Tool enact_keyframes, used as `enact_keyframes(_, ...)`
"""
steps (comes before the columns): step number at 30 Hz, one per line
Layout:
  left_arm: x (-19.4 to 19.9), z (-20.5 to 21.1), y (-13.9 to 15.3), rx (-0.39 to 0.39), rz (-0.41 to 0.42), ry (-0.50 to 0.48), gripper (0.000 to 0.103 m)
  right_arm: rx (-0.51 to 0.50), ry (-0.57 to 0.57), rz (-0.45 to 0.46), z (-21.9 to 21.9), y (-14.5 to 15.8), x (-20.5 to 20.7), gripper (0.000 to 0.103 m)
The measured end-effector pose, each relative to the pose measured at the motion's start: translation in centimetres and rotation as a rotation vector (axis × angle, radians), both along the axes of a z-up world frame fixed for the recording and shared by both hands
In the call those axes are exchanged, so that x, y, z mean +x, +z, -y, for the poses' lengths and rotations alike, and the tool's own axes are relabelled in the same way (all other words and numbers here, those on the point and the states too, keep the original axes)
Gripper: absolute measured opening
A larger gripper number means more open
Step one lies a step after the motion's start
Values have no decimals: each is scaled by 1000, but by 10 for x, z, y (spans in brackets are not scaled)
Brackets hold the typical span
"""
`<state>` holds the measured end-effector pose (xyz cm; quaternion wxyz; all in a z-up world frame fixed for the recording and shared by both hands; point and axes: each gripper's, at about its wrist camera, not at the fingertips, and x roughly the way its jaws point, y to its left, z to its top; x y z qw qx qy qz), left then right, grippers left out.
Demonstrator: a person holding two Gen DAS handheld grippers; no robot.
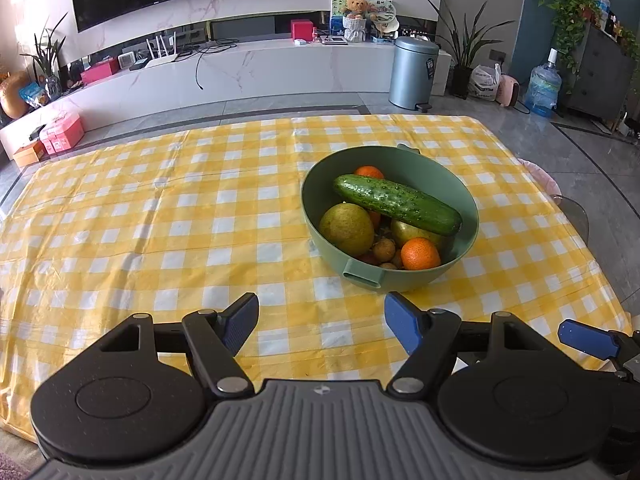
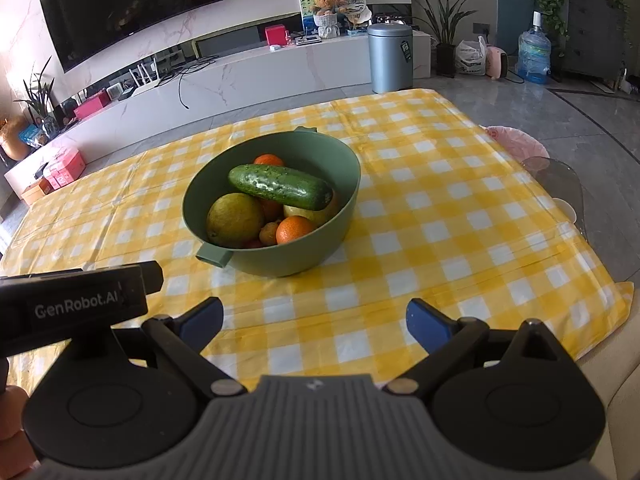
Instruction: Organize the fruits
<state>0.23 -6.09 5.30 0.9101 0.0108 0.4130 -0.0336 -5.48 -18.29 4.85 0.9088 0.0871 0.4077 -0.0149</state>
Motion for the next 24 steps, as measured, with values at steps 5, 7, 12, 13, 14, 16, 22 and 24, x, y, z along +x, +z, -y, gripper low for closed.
enact_keyframes(5, 2, 2, -2, 0, -6, -3, 84, -9, -4, -2, 2, -2, 0, 93)
enact_keyframes(7, 2, 4, -3, 5, -8, -5, 84, -9, -4, -3, 3, -3, 0, 93)
enact_keyframes(12, 3, 6, -6, 1, -14, -7, 84, -14, -5, -4, 3, -5, 1, 92)
enact_keyframes(13, 3, 6, -7, -1, -12, -8, 84, -15, -5, -5, 4, -6, 1, 92)
enact_keyframes(14, 3, 7, -7, -3, -11, -8, 84, -15, -7, -4, 4, -6, 0, 92)
enact_keyframes(16, 3, 7, -7, -5, -15, -8, 84, -16, -8, -2, 5, -7, 0, 92)
enact_keyframes(22, 3, 5, -9, -18, -25, -3, 84, -22, -7, 0, 5, -8, -1, 92)
enact_keyframes(24, 3, 5, -9, -19, -24, -1, 84, -25, -6, 3, 4, -7, -2, 92)
